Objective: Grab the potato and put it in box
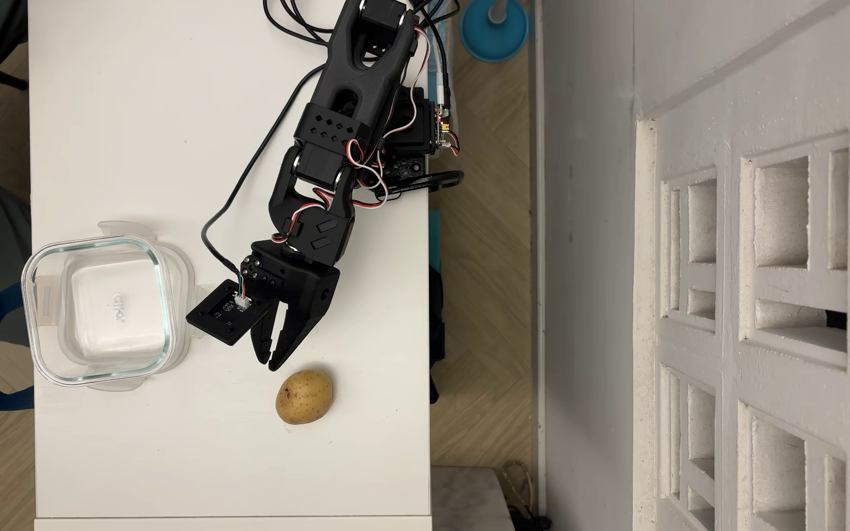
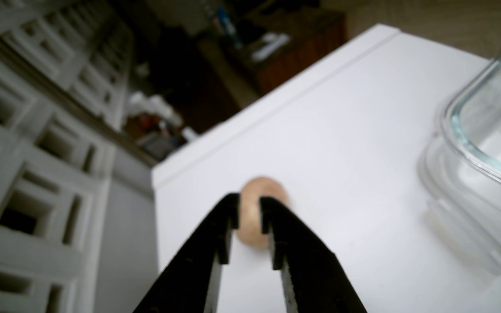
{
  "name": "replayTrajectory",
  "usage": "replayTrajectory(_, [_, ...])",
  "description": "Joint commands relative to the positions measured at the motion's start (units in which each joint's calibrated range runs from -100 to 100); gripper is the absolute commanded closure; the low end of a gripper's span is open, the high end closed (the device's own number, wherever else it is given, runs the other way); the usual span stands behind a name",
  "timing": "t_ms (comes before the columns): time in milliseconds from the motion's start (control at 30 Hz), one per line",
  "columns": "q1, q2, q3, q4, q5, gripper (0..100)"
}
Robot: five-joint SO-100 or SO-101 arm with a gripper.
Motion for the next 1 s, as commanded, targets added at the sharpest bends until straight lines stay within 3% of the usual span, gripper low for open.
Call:
replayTrajectory(0, [-0.72, 0.19, -0.07, 0.27, 0.2, 96])
replayTrajectory(967, [-1.48, 0.11, -0.07, 0.27, 0.2, 95])
